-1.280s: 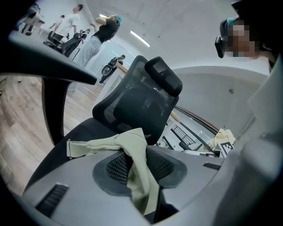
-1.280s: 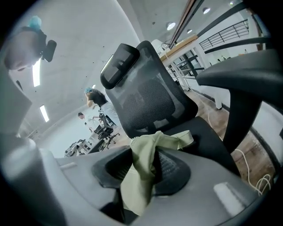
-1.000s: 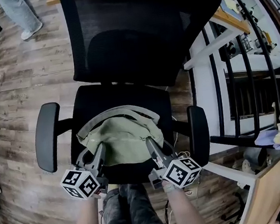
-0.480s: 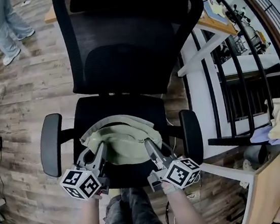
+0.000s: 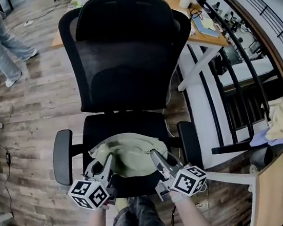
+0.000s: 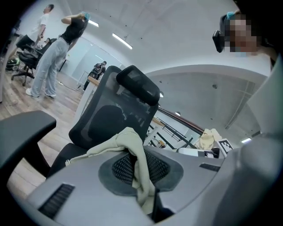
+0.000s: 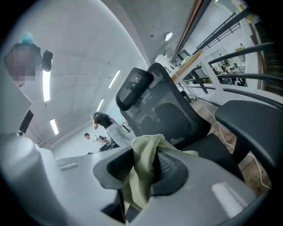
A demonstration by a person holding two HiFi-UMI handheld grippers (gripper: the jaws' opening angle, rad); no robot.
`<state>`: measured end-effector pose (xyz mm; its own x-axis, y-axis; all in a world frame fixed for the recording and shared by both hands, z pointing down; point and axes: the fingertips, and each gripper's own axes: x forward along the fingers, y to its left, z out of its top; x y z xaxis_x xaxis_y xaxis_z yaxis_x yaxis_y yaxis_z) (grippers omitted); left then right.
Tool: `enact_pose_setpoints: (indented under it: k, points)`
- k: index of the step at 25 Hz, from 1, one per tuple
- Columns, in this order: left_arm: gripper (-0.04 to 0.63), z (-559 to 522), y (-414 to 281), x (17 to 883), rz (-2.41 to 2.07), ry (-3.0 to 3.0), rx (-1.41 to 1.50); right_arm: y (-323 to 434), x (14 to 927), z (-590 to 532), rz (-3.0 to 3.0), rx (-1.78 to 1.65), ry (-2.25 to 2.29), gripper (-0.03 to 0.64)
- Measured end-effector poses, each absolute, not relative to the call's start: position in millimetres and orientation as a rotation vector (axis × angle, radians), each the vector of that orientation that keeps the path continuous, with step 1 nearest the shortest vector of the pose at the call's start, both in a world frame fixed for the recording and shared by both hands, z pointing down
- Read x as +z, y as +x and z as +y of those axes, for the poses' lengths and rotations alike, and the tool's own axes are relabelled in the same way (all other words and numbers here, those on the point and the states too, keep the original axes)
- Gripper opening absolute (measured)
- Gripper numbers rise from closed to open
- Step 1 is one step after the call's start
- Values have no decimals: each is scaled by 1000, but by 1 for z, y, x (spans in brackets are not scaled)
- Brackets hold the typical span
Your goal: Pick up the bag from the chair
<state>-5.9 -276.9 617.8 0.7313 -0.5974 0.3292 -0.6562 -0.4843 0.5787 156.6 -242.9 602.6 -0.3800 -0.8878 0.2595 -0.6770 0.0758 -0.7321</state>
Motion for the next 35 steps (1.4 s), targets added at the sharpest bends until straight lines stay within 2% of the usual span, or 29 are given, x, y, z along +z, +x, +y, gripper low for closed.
enact_pose_setpoints:
  k: [35]
  points:
    - [26, -267, -21, 448, -976, 2408, 72, 145, 432, -223, 2172, -957, -1501, 107]
